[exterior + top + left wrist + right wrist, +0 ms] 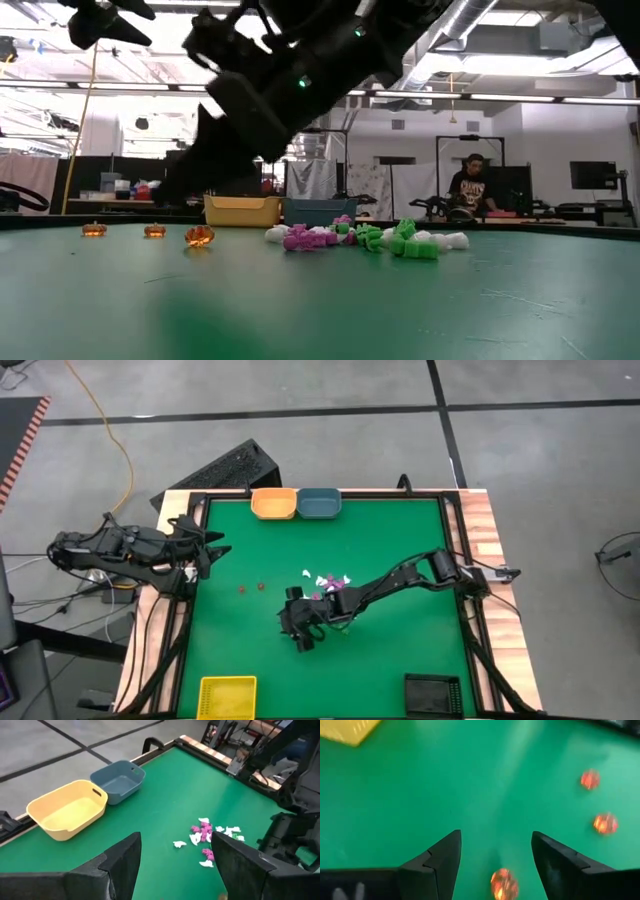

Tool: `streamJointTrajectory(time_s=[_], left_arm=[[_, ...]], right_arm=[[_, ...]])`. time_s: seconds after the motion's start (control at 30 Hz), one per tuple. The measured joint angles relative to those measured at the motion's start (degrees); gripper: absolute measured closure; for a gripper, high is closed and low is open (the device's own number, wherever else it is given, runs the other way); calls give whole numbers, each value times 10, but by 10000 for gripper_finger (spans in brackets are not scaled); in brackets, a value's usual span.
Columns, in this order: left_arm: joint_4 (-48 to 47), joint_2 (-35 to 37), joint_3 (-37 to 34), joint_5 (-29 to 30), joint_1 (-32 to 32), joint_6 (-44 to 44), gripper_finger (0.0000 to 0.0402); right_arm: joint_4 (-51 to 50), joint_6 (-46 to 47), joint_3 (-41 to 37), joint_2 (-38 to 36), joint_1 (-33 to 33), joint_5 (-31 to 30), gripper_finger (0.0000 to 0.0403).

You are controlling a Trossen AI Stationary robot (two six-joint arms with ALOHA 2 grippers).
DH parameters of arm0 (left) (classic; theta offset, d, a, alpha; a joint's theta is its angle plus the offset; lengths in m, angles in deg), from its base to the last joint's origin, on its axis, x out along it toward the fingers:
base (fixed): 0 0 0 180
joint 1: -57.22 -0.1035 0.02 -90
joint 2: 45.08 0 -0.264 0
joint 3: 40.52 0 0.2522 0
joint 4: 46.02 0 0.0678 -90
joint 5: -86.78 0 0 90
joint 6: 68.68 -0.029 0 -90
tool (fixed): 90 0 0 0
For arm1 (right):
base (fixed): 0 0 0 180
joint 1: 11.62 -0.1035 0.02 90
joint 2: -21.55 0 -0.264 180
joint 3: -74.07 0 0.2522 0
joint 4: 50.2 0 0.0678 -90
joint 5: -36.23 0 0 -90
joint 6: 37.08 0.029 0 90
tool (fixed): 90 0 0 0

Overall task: Sort Halloween decoration
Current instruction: Put the orange pumpkin into the gray bin

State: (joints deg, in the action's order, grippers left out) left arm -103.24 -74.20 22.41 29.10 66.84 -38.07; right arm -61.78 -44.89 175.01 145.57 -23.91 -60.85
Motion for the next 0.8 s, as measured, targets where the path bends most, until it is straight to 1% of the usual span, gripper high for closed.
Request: streamJointTrajectory(time_s=[0.1,0.17,0.33,0.47,0.63,0.8], left_arm=[[-2,-1,0,0,0,0,170],[-2,-1,0,0,0,-5,170],[-1,-1,0,16,0,-8,170],[-1,-1,0,24,0,-8,170],[-1,-1,0,34,0,-6,170],[-1,-1,0,46,0,-4,170]], right_arm=[[-24,57,-9,0,10,-1,159],[-14,76,-19,0,16,10,159],[70,80,-60,0,19,10,159],[99,83,-81,-1,16,12,159],[157,84,-117,1,15,-5,159],[174,83,-133,0,15,-5,159]])
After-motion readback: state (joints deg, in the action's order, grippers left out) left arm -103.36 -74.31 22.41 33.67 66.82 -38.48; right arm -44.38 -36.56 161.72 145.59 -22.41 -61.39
